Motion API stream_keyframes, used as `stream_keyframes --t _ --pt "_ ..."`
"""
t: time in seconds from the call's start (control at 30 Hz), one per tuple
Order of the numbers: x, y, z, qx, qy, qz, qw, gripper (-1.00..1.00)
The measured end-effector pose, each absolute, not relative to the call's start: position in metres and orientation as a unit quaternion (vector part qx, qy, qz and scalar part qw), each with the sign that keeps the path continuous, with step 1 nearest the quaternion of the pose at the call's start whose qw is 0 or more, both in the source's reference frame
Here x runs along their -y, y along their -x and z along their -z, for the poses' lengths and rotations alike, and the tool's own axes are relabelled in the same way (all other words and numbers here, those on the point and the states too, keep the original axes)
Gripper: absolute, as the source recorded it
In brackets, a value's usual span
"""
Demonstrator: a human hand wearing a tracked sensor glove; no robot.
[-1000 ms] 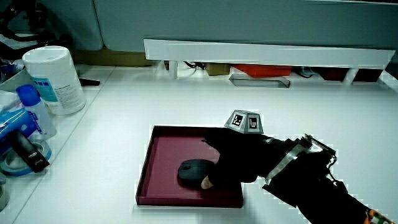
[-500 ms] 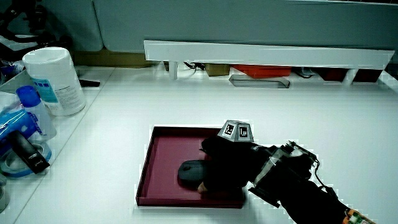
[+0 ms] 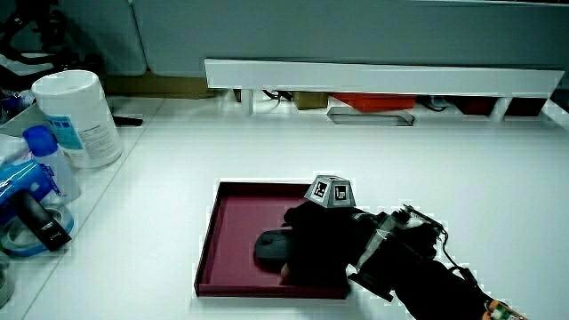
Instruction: Pick mouse from plate
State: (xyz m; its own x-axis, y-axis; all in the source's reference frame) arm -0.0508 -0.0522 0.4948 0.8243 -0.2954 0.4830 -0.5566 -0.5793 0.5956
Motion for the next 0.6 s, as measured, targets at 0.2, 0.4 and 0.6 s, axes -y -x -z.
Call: stream_keyframes --t 0.2,0.4,0.6 --pt "0.0512 0.0519 -0.4910 0.242 -0.885 -0.161 0.364 0.83" --pt "0.0508 0.0511 -0.4945 0.248 -0.886 -0.166 0.354 1.00" --pt "0.0493 0.0491 -0.4903 0.248 -0.893 -0.163 0.338 1.00"
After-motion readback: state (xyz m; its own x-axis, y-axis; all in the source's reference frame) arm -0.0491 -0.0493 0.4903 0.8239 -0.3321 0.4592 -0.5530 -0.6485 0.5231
